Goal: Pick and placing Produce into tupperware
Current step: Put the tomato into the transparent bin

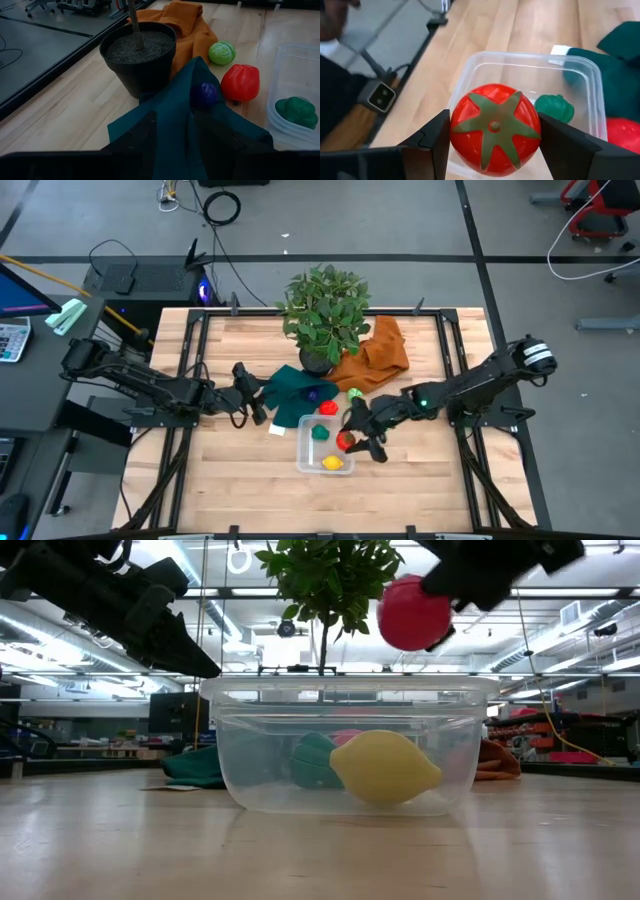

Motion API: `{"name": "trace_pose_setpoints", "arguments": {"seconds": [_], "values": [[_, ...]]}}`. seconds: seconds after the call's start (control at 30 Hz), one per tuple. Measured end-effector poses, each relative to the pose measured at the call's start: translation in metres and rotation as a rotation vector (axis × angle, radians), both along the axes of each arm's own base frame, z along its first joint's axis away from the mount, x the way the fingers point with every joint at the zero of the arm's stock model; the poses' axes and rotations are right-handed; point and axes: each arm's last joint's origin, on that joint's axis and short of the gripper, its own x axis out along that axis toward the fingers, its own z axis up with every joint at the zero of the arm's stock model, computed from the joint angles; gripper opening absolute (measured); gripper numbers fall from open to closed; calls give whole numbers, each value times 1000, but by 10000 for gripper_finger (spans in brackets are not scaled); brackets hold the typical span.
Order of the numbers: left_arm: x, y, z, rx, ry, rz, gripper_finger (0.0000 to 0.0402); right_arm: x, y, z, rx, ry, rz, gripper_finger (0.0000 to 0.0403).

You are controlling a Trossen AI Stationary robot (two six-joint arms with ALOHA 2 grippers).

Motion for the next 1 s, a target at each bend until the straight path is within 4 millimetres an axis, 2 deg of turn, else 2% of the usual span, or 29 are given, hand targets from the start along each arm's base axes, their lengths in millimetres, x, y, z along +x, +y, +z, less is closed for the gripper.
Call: {"name": "trace_pose_setpoints", "arguments": {"seconds": [0.27,0.5,0.77,1.0], "values": [[0,0,0,0,0,0,144,42,9,12,-141,106,32,213],[0,0,0,0,4,-1,138,66,6,-6,-182,256,25,213],[0,0,0,0,5,-1,138,75,-3,-31,-164,354,-9,213],[0,0,-1,-8,1,3,141,78,-5,-40,-125,395,-16,213]]}}
